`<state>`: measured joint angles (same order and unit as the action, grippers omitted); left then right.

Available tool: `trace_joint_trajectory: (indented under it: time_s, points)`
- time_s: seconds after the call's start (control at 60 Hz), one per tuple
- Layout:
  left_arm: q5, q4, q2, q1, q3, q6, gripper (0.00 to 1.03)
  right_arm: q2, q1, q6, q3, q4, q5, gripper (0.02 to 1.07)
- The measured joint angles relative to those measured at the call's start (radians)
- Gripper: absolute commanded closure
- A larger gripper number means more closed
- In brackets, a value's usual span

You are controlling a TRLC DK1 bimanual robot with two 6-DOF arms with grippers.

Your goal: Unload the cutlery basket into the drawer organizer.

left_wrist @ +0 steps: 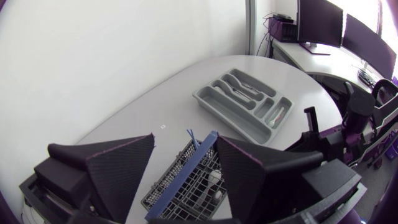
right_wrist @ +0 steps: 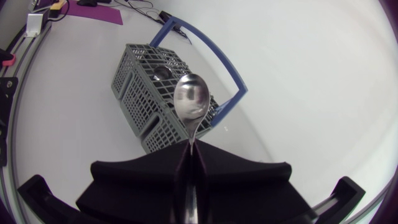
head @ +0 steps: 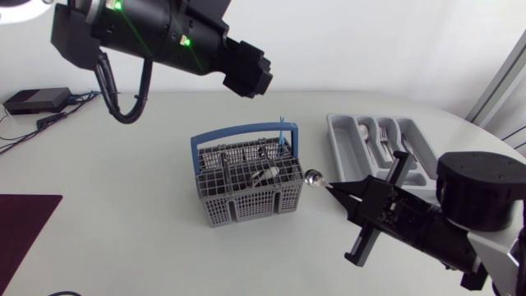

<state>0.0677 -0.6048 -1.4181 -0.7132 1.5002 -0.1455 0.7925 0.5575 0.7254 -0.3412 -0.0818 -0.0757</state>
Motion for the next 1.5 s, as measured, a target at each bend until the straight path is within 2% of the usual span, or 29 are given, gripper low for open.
trace_joint_trajectory:
  time_s: [0.117, 0.3, 0.4, 0.533, 0.767, 0.933, 1.217, 1.267, 1.467, 1.5]
  points:
    - [0.0, -0.021, 0.0, 0.006, -0.01, -0.007, 0.14, -0.031, -0.129, 0.054, 0.011, 0.045, -0.131, 1.01]
    - [0.0, -0.06, 0.0, 0.004, -0.052, -0.04, 0.15, -0.016, -0.435, 0.204, 0.013, 0.128, -0.391, 1.01]
    - [0.0, -0.076, 0.0, 0.004, -0.065, -0.061, 0.15, 0.058, -0.582, 0.307, 0.006, 0.169, -0.497, 1.01]
    - [0.002, -0.087, -0.004, -0.018, -0.089, -0.095, 0.15, 0.251, -0.756, 0.474, -0.06, 0.209, -0.577, 1.01]
    - [0.031, -0.105, -0.039, -0.064, -0.123, -0.127, 0.15, 0.599, -0.938, 0.745, -0.295, 0.332, -0.607, 1.01]
    - [0.05, -0.114, -0.06, -0.09, -0.148, -0.148, 0.15, 0.812, -1.006, 0.885, -0.418, 0.366, -0.557, 1.01]
    - [0.096, -0.13, -0.098, -0.127, -0.159, -0.178, 0.15, 0.919, -1.023, 1.012, -0.48, 0.393, -0.484, 1.0]
    - [0.099, -0.133, -0.106, -0.134, -0.163, -0.181, 0.15, 0.925, -1.023, 1.03, -0.48, 0.394, -0.468, 0.95]
    - [0.122, -0.138, -0.122, -0.148, -0.174, -0.196, 0.15, 0.931, -1.016, 1.033, -0.48, 0.388, -0.443, 0.47]
    - [0.13, -0.138, -0.126, -0.152, -0.177, -0.196, 0.15, 0.93, -1.016, 1.025, -0.48, 0.388, -0.443, 0.41]
